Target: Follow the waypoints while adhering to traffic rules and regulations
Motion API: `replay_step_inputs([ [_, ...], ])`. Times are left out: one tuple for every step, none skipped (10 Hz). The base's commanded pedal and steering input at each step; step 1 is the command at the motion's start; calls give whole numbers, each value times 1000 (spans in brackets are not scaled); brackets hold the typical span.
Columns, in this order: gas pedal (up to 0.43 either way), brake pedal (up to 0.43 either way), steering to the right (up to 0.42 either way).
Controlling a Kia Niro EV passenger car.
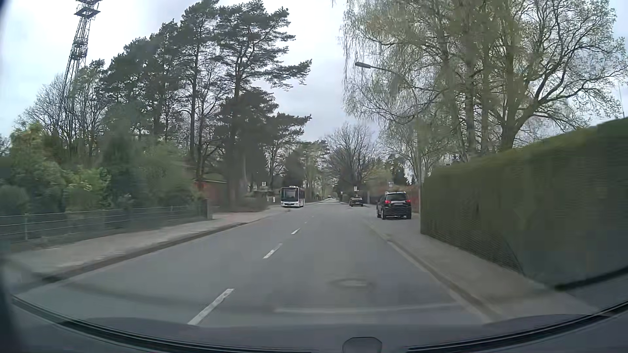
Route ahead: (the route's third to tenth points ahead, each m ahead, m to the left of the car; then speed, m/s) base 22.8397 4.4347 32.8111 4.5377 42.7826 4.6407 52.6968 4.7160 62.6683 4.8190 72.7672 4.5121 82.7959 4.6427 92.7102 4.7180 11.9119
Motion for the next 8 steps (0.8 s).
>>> replay_step_inputs([
  [189,0,0],
  [189,0,0],
  [189,0,0],
  [189,0,0],
  [189,0,0],
  [189,0,-1],
  [189,0,-1],
  [189,0,-3],
])
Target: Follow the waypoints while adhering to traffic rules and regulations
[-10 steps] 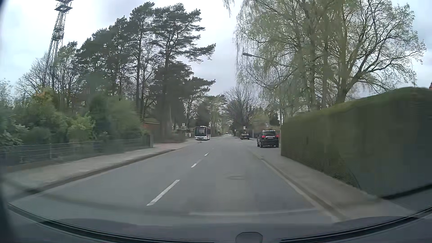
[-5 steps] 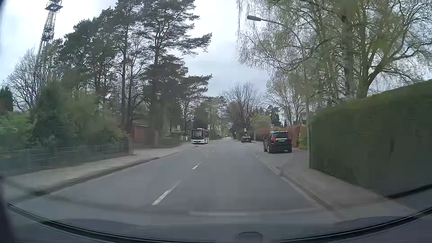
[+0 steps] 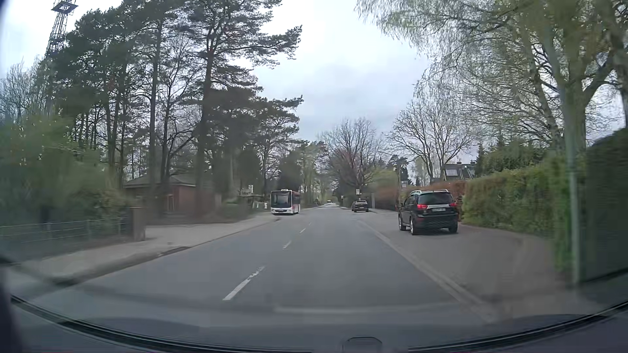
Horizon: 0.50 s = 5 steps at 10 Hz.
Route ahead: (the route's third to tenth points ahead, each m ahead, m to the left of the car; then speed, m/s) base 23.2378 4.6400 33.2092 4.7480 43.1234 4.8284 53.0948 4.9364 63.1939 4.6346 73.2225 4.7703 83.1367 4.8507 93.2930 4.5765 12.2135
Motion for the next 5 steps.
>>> replay_step_inputs([
  [189,0,-3],
  [189,0,-3],
  [189,0,-3],
  [189,0,-3],
  [189,0,-3],
])
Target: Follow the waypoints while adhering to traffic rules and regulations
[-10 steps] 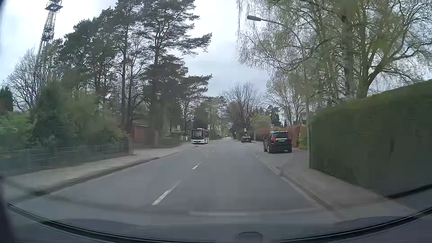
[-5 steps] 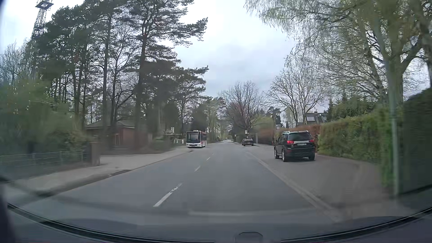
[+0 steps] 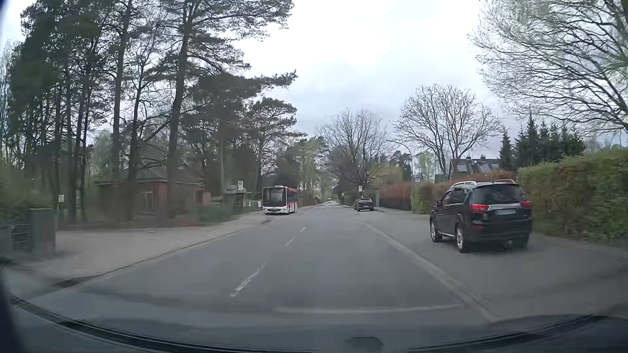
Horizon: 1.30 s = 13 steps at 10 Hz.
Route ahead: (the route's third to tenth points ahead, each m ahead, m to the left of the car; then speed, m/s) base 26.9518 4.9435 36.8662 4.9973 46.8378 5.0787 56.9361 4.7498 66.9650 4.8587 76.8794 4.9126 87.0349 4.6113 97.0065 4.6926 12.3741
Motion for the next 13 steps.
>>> replay_step_inputs([
  [189,0,-3],
  [189,0,-3],
  [189,0,-3],
  [189,0,-3],
  [189,0,-1],
  [189,0,-1],
  [189,0,1],
  [189,0,1],
  [189,0,1],
  [189,0,1],
  [189,0,1],
  [189,0,1],
  [189,0,1],
])
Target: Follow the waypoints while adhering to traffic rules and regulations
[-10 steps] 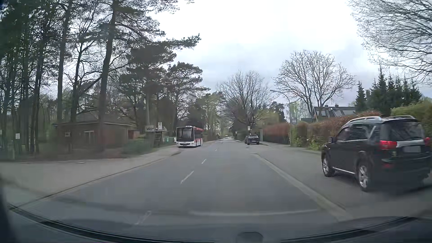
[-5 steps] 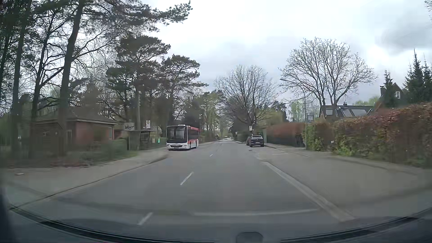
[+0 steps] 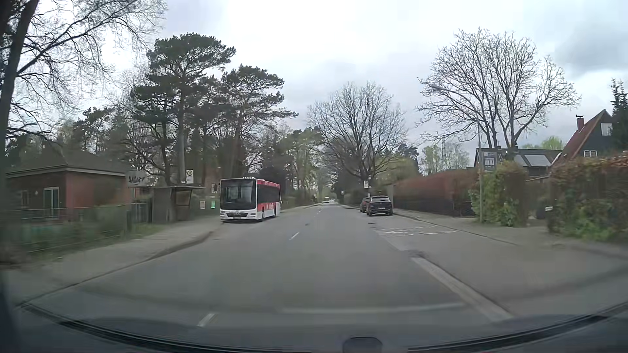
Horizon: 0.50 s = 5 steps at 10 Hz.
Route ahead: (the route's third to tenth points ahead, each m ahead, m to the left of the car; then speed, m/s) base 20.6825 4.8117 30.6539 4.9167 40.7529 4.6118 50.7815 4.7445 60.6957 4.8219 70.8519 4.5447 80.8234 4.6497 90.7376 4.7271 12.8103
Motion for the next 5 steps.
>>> replay_step_inputs([
  [189,0,1],
  [189,0,1],
  [189,0,1],
  [177,0,1],
  [177,0,1],
])
